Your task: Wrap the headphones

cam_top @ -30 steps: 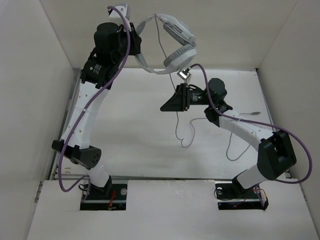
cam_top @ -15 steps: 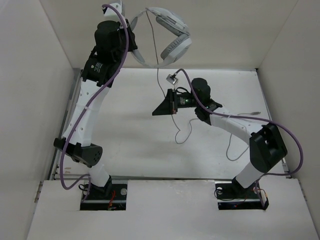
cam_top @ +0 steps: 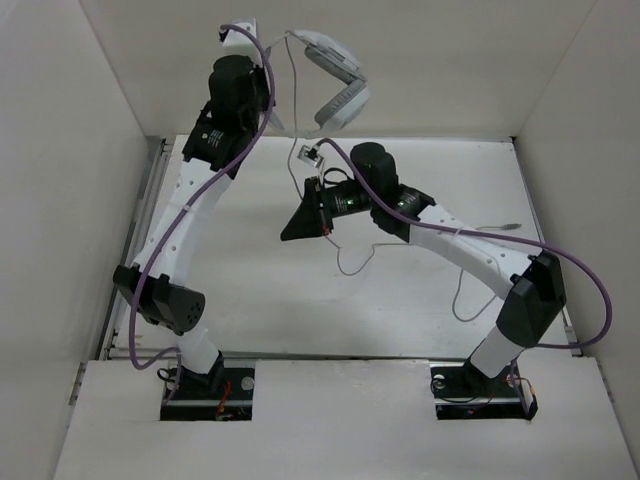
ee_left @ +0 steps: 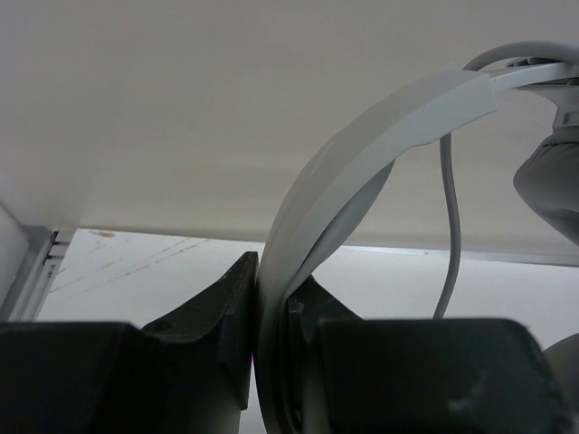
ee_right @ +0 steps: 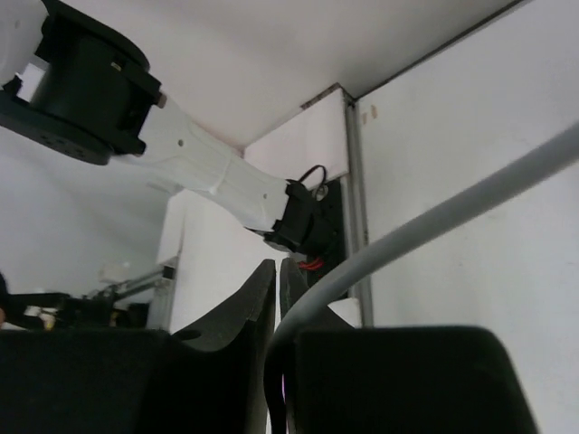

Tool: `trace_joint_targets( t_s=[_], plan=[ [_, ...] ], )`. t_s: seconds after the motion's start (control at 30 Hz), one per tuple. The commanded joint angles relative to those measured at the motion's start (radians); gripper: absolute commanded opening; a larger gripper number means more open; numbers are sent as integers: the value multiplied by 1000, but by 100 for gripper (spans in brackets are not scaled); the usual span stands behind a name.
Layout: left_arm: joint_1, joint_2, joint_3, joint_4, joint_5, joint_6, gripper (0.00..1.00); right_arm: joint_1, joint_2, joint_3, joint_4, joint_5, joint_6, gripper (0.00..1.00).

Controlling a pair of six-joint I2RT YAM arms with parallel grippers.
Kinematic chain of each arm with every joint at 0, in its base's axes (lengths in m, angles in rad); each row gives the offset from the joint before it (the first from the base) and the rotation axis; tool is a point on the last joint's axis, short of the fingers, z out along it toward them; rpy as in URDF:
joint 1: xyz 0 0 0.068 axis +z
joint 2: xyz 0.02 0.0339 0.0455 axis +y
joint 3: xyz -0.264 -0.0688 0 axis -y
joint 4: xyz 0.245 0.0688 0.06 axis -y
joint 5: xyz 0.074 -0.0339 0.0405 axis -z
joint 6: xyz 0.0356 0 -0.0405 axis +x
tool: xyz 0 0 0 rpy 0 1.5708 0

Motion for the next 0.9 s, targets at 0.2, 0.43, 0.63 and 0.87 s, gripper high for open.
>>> trace_joint_targets(
  t_s=[0.2, 0.43, 0.63, 0.87],
  plan=[
    [26, -62, -250, 217, -93, 116, 0, 2, -72, 232, -595, 331, -661, 16],
    [-42, -128, -388, 171, -56, 141, 0, -15, -52, 355, -706, 788, -1042, 8],
    [-116, -154, -439, 63, 30, 154, 0, 13, -66, 307, -499, 1185, -1406, 5],
    [-128, -171, -437, -33, 172, 147, 0, -16, -69, 139, -81, 1384, -1795, 6]
  ],
)
